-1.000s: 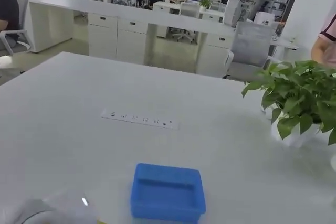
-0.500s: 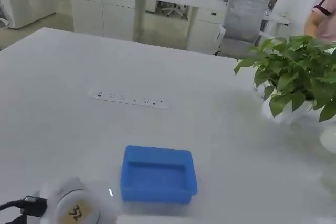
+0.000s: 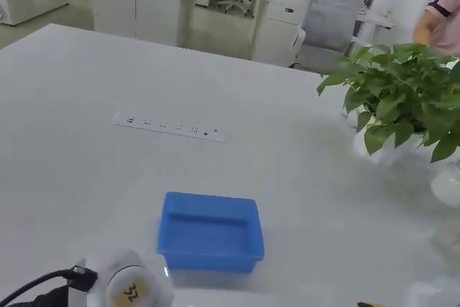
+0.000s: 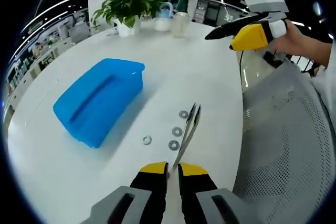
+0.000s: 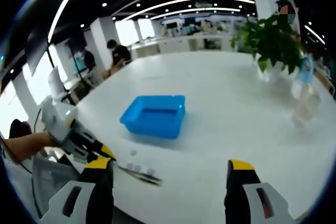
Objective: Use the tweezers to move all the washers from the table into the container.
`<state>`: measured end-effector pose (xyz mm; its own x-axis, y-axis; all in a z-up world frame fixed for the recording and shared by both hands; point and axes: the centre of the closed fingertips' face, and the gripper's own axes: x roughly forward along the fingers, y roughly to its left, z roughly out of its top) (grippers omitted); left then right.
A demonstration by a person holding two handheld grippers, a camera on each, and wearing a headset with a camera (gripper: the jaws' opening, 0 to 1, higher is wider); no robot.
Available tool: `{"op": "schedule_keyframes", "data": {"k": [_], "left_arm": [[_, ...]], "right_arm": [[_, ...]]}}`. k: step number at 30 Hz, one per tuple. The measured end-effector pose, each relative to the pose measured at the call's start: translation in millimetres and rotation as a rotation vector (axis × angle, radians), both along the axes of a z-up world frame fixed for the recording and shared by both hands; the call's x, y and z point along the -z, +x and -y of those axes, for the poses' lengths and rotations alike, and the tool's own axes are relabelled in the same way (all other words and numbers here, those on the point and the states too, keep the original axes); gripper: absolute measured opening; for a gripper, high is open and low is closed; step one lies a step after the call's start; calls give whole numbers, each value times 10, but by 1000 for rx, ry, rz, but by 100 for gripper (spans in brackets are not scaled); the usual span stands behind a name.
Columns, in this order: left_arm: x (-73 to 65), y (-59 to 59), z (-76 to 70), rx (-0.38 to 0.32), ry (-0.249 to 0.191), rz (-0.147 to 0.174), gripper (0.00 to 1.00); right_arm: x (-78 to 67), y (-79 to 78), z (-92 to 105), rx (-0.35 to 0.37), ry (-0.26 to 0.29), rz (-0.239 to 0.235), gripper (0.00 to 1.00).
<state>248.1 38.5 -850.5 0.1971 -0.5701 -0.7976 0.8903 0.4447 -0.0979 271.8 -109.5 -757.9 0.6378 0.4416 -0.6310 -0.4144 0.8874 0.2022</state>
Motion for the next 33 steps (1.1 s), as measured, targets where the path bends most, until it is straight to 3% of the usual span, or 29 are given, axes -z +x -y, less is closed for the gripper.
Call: {"op": "schedule_keyframes", "data": {"k": [7, 10, 11, 17, 23, 33], "left_arm": [[102, -13, 72, 34, 10, -3, 4], [155, -35, 63, 68, 38, 5, 0], [138, -32, 59, 72, 35, 19, 0], [132, -78, 77, 111, 46, 33, 0], [135, -127, 93, 99, 28, 2, 0], [43, -147, 96, 84, 21, -3, 0]], "right_arm": [[-13, -17, 14, 5, 0, -1, 88], [-24, -19, 8, 3, 0, 0, 88], [-33, -16, 4, 1, 0, 2, 88], [-67, -2, -37, -5, 10, 11, 88], [-121, -1, -106, -14, 28, 25, 88], [-156, -46, -112, -23, 31, 41, 88]]}}
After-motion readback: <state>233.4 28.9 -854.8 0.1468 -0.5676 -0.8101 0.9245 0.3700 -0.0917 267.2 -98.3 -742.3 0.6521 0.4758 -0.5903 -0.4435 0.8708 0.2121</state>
